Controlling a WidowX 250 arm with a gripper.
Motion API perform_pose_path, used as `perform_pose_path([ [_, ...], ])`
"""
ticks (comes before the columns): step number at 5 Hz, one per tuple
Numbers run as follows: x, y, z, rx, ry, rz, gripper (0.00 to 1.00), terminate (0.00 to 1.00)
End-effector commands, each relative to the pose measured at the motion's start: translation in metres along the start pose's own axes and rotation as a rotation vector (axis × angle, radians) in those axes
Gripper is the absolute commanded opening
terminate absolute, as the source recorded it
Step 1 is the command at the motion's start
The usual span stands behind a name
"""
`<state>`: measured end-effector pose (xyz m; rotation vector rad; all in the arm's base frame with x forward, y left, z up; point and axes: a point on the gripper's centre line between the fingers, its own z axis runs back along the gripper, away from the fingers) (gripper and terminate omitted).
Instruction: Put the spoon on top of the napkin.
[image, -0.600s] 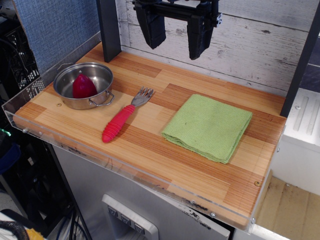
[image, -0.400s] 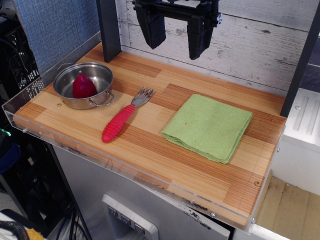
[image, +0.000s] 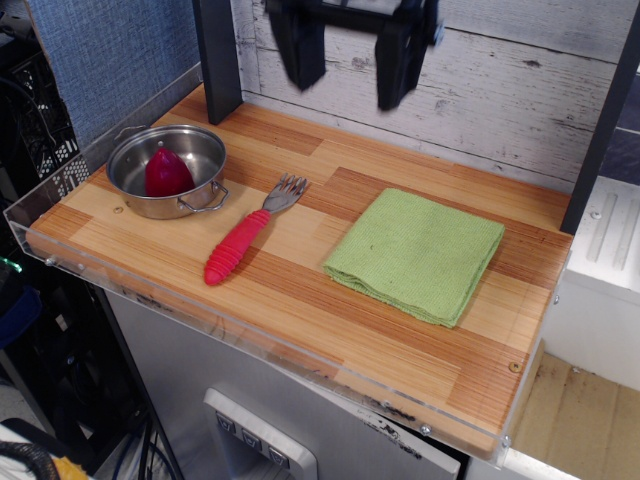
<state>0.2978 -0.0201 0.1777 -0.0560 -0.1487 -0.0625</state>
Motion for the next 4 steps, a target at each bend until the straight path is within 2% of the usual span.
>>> perform_pose_path([
  [1,-0.015,0.047,0.021,0.063,-0.06,0.075,1.0,0.0],
  [2,-0.04,0.08,0.0,0.145,-0.003,0.044,1.0,0.0],
  [3,-0.059,0.094,-0.022,0.167,0.046,0.034,1.0,0.0],
  [4,-0.068,0.1,-0.053,0.148,0.032,0.07,1.0,0.0],
])
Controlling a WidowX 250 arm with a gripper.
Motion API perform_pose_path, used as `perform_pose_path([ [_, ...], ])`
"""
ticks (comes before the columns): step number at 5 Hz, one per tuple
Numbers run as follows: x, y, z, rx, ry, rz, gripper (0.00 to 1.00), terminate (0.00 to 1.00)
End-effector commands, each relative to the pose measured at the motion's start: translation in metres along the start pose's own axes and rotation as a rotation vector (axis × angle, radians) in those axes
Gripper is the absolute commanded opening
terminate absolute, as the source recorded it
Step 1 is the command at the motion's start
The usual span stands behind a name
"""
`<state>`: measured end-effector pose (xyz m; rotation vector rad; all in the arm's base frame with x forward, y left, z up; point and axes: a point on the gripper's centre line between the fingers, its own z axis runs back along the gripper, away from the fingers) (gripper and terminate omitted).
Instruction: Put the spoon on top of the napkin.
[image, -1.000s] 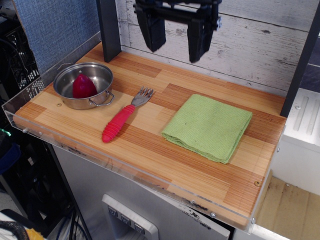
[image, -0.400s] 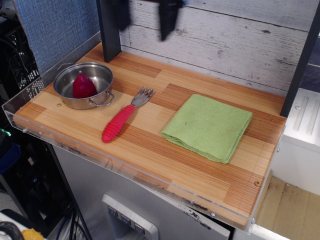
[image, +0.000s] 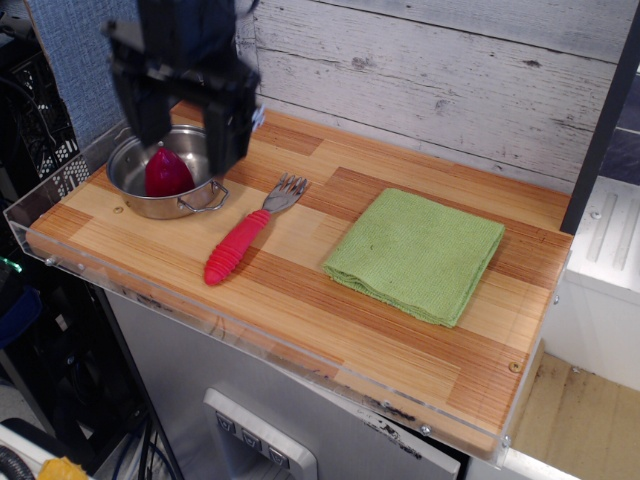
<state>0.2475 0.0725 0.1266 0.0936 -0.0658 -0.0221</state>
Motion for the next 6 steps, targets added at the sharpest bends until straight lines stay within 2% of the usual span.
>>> perform_pose_path([
  [1,0.0,0.013,-0.043,-0.009,-0.028,0.111,1.0,0.0],
  [2,0.009,0.015,-0.069,-0.01,0.024,0.181,1.0,0.0],
  [3,0.011,0.012,-0.083,-0.035,0.061,0.199,1.0,0.0],
  [6,0.01,0.003,-0.104,-0.046,0.114,0.194,1.0,0.0],
])
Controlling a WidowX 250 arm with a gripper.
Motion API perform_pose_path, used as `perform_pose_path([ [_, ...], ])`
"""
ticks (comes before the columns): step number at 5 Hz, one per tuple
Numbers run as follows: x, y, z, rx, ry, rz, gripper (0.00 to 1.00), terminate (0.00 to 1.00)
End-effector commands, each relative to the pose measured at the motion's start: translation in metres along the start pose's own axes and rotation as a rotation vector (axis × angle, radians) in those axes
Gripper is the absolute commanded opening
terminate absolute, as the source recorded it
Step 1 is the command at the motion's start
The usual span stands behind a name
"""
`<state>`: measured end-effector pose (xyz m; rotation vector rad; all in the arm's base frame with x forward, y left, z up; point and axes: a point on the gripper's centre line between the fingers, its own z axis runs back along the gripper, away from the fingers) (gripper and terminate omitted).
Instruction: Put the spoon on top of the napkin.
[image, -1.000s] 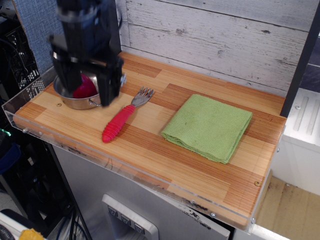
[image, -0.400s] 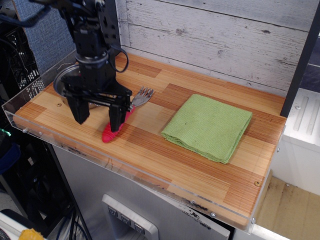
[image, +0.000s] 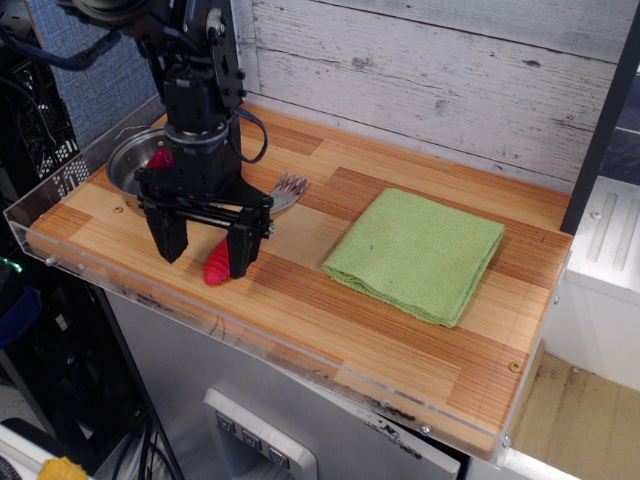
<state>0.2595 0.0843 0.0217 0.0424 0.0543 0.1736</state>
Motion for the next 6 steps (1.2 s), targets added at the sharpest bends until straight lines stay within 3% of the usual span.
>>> perform_pose_path([
  [1,0.007,-0.003,-0.007,-0.012,0.017,-0.004,1.0,0.0],
  [2,0.008,-0.005,-0.013,-0.009,0.04,-0.006,1.0,0.0],
  [3,0.008,-0.007,-0.016,-0.004,0.041,0.0,0.0,0.0],
  [5,0.003,-0.01,-0.003,0.027,0.002,-0.013,0.0,0.0],
  [6,-0.005,-0.013,0.044,-0.001,-0.105,0.019,0.0,0.0],
])
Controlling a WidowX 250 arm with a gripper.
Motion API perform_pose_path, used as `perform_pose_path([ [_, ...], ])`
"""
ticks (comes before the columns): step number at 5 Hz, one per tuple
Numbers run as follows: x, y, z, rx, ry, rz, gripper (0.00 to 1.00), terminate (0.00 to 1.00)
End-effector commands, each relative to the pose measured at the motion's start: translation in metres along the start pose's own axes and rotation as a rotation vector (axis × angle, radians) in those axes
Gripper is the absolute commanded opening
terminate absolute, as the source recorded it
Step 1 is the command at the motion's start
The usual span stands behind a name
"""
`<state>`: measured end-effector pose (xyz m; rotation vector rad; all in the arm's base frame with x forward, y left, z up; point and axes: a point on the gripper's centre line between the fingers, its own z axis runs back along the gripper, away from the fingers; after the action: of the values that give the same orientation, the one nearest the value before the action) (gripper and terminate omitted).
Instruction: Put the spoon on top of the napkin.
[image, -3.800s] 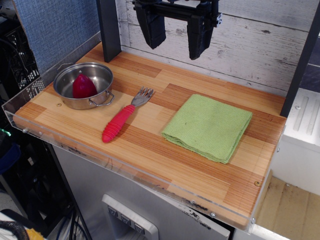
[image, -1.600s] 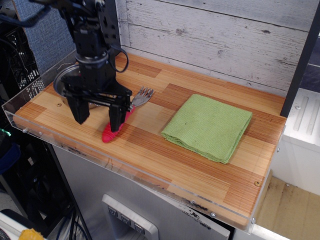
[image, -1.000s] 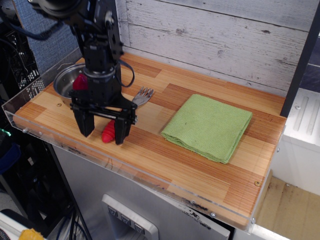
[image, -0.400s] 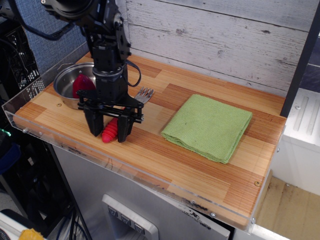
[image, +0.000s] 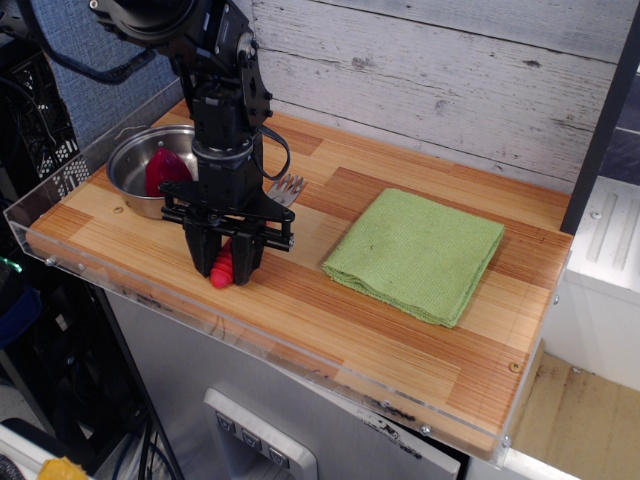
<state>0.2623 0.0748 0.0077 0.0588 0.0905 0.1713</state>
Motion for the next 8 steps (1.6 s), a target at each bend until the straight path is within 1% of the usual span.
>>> perform_pose_path([
  [1,-0.016,-0.01,0.106,-0.041,-0.26,0.038,0.0,0.0],
  [2,-0.014,-0.042,0.143,-0.053,-0.313,-0.007,0.0,0.0],
  [3,-0.008,-0.09,0.139,-0.076,-0.272,-0.114,0.0,0.0],
  [4,-0.009,-0.128,0.127,-0.074,-0.218,-0.162,0.0,0.0],
  [5,-0.007,-0.147,0.108,-0.067,-0.153,-0.144,0.0,0.0],
  [6,-0.005,-0.149,0.088,-0.055,-0.085,-0.109,0.0,0.0],
  [7,-0.005,-0.13,0.067,-0.023,-0.034,-0.065,0.0,0.0],
  [8,-0.003,-0.118,0.051,-0.002,0.005,-0.05,0.0,0.0],
])
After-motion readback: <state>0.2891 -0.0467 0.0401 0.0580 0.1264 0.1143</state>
